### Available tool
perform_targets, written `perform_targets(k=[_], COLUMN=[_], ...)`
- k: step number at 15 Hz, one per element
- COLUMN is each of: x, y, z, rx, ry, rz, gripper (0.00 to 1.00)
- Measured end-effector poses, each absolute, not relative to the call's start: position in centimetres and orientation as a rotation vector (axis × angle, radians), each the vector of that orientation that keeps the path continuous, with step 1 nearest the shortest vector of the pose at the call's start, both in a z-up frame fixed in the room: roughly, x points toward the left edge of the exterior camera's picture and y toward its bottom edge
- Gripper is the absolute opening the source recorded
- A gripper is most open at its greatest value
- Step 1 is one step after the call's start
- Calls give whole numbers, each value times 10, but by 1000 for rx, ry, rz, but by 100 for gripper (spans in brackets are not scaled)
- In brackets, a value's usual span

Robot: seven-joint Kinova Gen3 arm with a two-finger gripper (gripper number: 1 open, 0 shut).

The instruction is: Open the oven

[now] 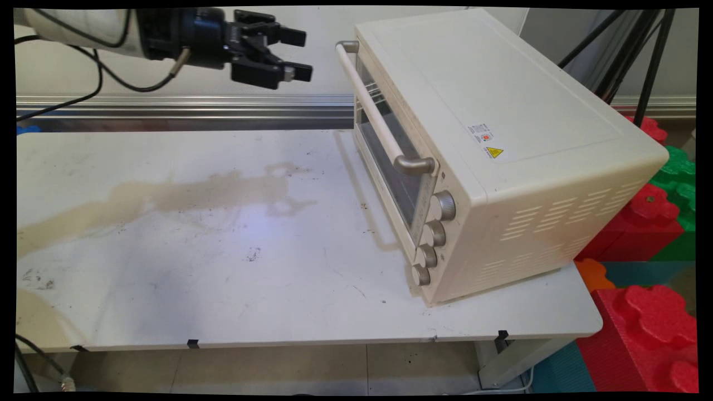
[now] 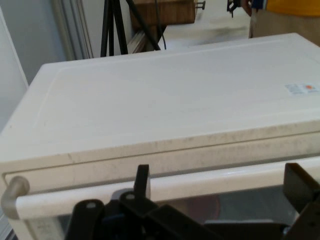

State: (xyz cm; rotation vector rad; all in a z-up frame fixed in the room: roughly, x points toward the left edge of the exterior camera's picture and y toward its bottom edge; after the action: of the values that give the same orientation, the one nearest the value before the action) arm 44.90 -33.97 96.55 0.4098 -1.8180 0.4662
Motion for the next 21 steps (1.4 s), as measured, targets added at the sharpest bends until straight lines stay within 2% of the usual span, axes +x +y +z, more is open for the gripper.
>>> perform_targets(k=[13, 14, 21], x=[402, 401, 391], y=[-378, -379, -384], z=[959, 958, 955], rx=[400, 399, 384], ry=[-1849, -1850, -1864], rz=[477, 478, 474], gripper=[100, 0, 0])
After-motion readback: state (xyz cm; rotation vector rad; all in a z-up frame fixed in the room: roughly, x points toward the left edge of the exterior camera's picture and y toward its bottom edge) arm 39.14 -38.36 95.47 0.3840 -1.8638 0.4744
